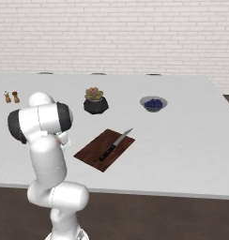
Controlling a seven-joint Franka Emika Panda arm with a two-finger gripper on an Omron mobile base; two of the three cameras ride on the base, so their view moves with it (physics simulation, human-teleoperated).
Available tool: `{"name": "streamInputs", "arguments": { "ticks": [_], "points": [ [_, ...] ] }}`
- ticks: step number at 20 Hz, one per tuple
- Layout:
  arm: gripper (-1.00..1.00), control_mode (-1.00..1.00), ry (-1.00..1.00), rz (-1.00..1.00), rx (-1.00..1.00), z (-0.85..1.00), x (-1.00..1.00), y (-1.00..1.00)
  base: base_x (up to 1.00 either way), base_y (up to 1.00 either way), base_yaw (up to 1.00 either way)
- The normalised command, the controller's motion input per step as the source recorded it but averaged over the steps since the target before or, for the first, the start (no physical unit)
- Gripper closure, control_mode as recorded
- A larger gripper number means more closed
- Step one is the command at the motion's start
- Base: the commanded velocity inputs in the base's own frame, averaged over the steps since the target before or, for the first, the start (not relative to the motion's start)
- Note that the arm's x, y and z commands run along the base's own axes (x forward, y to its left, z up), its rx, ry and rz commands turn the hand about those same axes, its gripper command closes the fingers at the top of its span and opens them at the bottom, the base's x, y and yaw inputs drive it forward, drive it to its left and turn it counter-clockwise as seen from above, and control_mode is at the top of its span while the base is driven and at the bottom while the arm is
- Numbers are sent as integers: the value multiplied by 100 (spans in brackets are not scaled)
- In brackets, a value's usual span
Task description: Pick up the knife from the drawer and place it on the cutting board. Then place the meat from the plate to the cutting board.
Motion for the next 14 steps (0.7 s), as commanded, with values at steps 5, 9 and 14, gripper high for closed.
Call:
{"name": "streamInputs", "arguments": {
  "ticks": [5,9,14],
  "points": [
    [100,-100,-6,0,0,-30,3,21,0,0,0],
    [100,-100,-7,0,0,-10,1,15,0,0,0],
    [100,-100,-13,-2,0,12,0,-3,0,0,0]
  ]
}}
